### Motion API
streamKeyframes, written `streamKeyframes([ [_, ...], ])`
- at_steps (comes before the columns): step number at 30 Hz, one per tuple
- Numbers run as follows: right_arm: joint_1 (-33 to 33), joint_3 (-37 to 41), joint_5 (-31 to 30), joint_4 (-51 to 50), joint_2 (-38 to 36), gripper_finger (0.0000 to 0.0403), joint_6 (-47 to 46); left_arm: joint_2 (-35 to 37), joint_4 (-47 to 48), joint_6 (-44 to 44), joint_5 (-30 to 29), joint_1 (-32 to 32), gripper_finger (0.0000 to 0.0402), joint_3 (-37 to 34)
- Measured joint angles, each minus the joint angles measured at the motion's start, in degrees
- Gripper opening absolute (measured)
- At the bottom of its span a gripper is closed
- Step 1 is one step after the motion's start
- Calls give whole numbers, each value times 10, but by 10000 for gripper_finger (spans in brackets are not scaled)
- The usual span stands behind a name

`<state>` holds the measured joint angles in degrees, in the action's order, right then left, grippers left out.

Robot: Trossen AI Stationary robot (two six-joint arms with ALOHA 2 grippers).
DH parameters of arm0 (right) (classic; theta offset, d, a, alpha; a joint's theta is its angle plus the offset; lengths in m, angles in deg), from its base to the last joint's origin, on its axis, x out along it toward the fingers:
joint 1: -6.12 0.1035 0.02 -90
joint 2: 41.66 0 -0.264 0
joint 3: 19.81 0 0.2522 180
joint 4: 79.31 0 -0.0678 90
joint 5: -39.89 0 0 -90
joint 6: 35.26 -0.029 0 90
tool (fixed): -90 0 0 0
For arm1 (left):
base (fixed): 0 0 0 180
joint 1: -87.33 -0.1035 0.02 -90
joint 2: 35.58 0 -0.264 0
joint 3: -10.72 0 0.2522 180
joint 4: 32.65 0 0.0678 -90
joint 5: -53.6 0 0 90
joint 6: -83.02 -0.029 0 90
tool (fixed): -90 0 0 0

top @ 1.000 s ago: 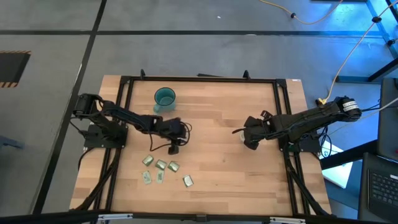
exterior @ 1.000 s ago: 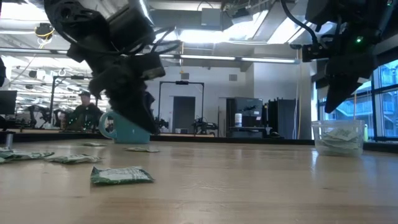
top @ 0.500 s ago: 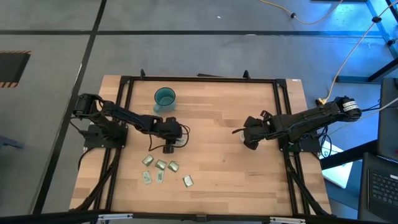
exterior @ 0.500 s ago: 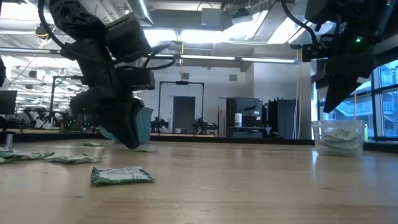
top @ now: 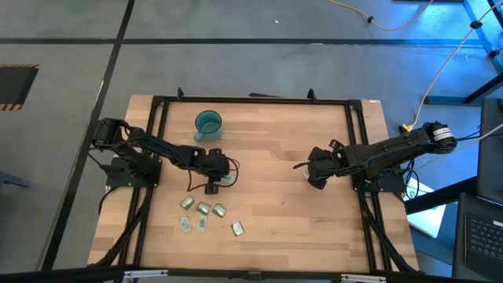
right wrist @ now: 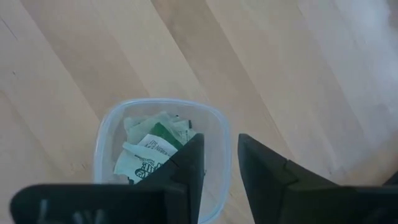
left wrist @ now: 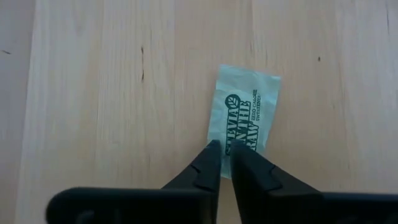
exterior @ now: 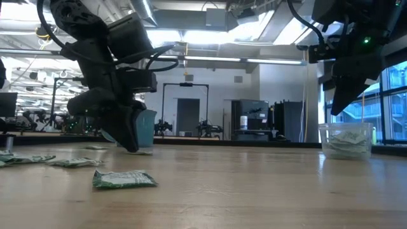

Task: Pick and place Stevia / Truvia into bins
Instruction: Put the stevia packet into the transparent bin

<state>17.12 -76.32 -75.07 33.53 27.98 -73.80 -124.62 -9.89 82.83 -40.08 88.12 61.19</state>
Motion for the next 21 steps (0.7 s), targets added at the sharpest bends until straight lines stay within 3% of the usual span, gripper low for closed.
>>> streamKeyframes([
  [4, 0, 0, 0, 0, 0, 101, -1, 1, -1, -6, 0, 0, 5, 0],
  [13, 0, 0, 0, 20, 0, 101, 14, 1, -30, -7, 13, 0, 3, -2],
  [21, 0, 0, 1, 123, 0, 101, 110, 1, -176, -6, 17, 0, 3, -2],
])
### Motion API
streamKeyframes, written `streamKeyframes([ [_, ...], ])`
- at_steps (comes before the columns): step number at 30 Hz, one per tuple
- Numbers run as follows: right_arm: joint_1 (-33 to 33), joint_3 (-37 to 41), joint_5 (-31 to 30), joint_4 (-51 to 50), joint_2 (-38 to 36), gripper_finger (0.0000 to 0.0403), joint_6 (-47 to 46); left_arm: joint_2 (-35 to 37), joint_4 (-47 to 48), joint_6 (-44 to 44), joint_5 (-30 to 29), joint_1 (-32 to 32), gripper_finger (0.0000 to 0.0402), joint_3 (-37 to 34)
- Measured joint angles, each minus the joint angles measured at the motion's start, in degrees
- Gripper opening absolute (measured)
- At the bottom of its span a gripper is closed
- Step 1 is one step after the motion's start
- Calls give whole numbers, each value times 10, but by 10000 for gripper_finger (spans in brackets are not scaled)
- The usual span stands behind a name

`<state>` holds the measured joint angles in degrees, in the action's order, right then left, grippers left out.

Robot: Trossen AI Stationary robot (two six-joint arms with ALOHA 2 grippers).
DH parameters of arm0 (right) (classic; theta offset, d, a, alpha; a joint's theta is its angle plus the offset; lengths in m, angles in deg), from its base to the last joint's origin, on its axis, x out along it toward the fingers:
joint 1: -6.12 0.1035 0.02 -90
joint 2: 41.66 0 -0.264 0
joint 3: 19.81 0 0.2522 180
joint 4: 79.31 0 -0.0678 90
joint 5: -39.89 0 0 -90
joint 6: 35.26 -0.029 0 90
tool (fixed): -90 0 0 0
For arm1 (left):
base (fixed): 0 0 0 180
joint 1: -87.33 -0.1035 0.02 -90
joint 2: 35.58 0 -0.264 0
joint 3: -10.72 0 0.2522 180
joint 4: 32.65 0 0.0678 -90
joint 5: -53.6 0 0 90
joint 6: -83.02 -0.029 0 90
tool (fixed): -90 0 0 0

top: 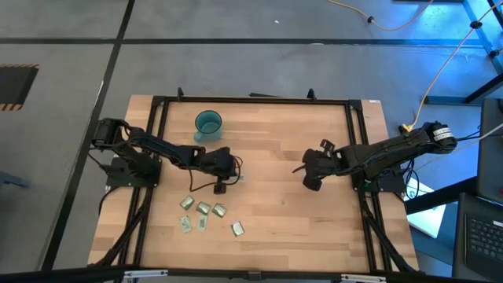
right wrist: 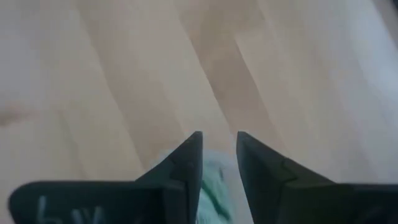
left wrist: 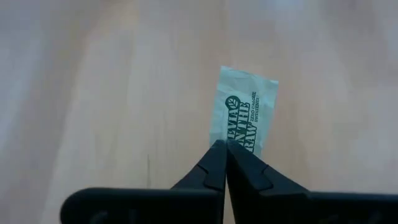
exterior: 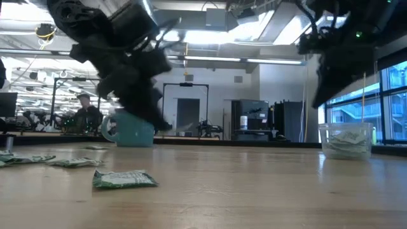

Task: Pick and place Stevia / Truvia into bins
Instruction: Put the stevia packet into the transparent bin

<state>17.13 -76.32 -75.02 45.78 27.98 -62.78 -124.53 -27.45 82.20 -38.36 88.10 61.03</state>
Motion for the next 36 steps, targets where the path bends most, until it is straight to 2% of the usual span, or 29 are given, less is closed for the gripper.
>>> streamKeyframes([
  [3, 0, 0, 1, 76, 0, 101, 78, 0, -87, 8, 10, 0, 3, 0],
  [8, 9, 0, 32, 216, 0, 101, 263, 1, -189, 70, 112, -5, 3, 0],
  [12, 23, 0, 94, 330, 5, 101, 425, 1, -217, 96, 127, -4, 3, 0],
  [15, 31, -1, 121, 417, 22, 101, 500, 1, -217, 98, 139, -4, 3, 0],
  [20, 33, -1, 129, 505, 70, 101, 548, 1, -217, 127, 147, -4, 3, 0],
  [26, 33, -1, 130, 572, 127, 101, 617, 1, -217, 139, 209, -4, 3, 0],
  [32, 34, -35, 131, 572, 163, 101, 638, 1, -215, 153, 212, -4, 3, 0],
  [36, 34, -70, 132, 536, 188, 101, 638, 1, -216, 153, 212, -4, 3, 0],
])
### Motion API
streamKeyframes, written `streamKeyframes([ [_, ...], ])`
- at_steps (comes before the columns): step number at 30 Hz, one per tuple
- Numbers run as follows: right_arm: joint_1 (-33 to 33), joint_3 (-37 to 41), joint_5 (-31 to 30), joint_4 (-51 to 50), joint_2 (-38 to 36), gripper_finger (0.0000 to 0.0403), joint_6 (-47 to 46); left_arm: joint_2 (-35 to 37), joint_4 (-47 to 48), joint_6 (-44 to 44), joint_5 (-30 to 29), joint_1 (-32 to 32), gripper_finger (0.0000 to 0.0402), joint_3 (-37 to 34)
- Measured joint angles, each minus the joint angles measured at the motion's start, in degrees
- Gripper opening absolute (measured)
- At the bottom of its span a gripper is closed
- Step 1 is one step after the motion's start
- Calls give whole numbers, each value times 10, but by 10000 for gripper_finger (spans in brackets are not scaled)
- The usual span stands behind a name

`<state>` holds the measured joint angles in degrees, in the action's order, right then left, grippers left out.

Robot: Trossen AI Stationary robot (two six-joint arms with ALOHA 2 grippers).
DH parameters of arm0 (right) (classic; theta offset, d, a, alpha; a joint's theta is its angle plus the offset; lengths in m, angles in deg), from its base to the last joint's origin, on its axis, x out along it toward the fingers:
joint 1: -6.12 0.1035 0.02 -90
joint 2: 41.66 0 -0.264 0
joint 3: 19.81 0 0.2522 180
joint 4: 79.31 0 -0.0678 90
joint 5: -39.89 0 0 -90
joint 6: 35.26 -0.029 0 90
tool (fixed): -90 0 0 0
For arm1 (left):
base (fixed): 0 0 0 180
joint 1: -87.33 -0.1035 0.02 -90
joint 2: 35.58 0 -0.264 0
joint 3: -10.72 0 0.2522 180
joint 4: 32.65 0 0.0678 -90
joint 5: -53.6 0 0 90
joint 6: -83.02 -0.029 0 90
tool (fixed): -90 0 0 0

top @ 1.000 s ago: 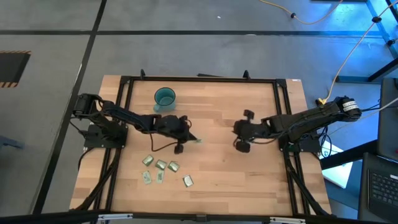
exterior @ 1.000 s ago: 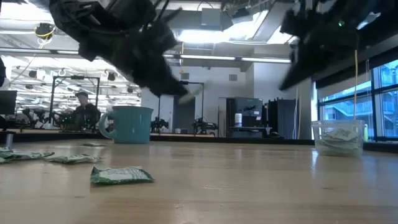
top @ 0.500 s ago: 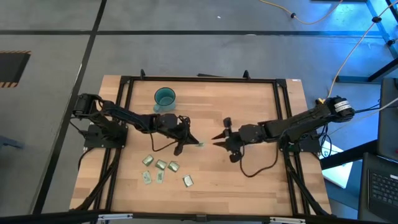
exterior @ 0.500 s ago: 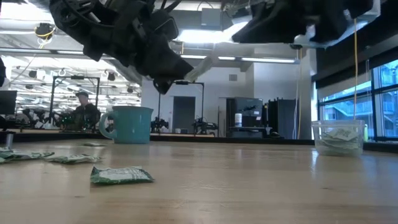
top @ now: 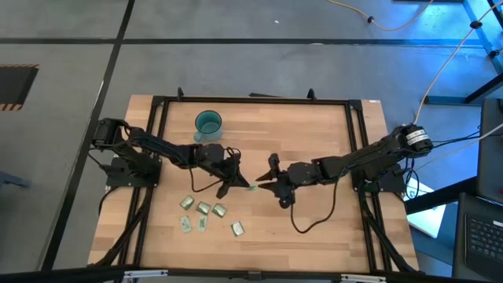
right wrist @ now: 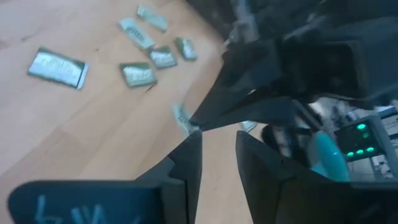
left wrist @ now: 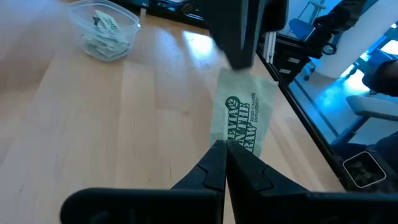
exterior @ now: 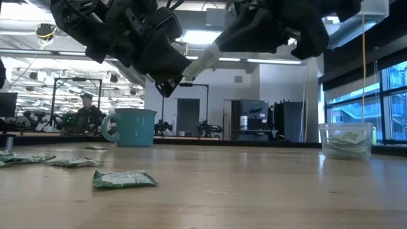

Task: Pick and place Stevia / Truvia into bins
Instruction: Put the stevia packet into the transparent bin

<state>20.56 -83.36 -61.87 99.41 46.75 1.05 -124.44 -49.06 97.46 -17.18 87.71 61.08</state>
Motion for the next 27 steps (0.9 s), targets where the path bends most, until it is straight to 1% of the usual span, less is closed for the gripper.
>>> streamKeyframes([
  [7, 3, -43, 0, -81, 30, 101, -1, 0, 2, 0, 0, 0, 3, 0],
  [18, 26, -52, 0, -95, 31, 101, -2, 0, 3, -2, -3, 0, 3, 0],
  [27, 28, -52, 0, -94, 31, 101, -2, 0, -26, -1, -3, 3, 3, 1],
])
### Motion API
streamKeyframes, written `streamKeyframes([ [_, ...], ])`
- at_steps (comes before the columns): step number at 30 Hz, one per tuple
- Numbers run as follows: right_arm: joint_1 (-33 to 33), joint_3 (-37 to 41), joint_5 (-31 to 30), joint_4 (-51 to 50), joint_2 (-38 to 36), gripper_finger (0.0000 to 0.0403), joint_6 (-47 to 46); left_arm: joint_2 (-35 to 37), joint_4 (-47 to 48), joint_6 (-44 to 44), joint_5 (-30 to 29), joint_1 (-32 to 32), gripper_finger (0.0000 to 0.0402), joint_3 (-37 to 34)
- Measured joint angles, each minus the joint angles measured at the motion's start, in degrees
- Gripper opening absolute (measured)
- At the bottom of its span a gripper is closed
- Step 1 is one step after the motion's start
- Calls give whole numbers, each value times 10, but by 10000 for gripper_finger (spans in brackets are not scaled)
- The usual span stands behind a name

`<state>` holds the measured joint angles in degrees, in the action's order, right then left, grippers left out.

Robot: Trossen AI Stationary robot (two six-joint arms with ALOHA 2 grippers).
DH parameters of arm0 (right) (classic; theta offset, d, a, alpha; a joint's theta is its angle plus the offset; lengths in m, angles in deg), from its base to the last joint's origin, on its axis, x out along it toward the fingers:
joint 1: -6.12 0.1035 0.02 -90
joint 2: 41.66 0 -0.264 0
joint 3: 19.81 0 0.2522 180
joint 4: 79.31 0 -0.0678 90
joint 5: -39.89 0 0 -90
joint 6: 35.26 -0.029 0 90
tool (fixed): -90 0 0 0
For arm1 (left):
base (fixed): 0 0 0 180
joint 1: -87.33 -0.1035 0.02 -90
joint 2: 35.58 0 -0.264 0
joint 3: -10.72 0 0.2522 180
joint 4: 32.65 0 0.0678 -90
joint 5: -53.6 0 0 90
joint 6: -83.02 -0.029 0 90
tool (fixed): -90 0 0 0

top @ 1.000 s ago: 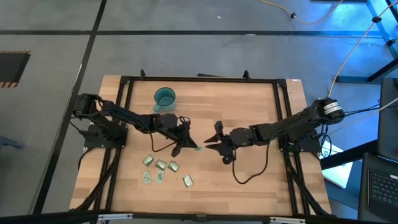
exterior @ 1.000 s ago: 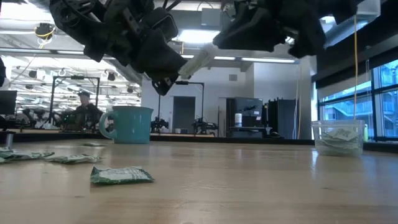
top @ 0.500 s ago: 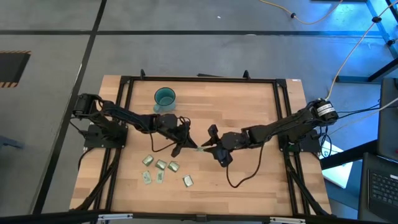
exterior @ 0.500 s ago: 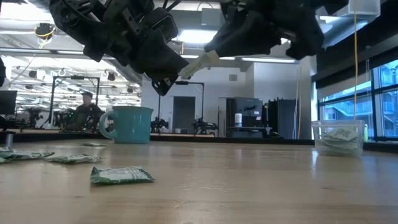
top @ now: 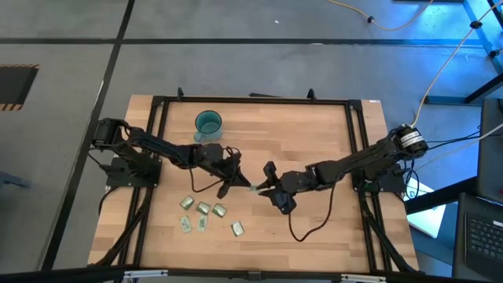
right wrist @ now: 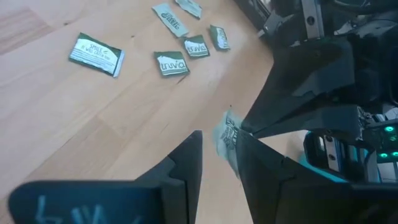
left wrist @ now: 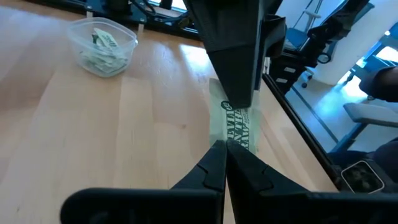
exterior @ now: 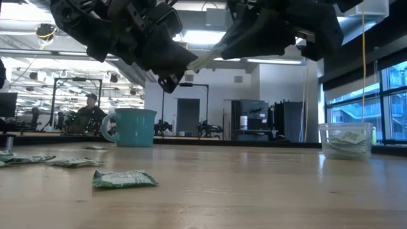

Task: Pick and place Stevia / Truvia into bins
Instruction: Put the stevia packet into the transparent bin

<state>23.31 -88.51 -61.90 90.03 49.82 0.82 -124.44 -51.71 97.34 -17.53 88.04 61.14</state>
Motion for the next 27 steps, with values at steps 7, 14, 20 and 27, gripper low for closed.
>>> streamKeyframes([
  [7, 0, 0, -2, 10, 0, 97, -13, 0, 0, 0, 0, 0, 3, 0],
  [14, 0, 0, -2, 9, 0, 39, -15, 0, 0, 0, 0, 0, 3, 0],
  [20, 0, 0, -4, 8, 0, 8, -27, 0, 0, -15, -28, 0, 11, 0],
  [27, 0, 0, -2, -18, 0, 4, -96, 0, 3, -51, -40, 0, 56, 0],
])
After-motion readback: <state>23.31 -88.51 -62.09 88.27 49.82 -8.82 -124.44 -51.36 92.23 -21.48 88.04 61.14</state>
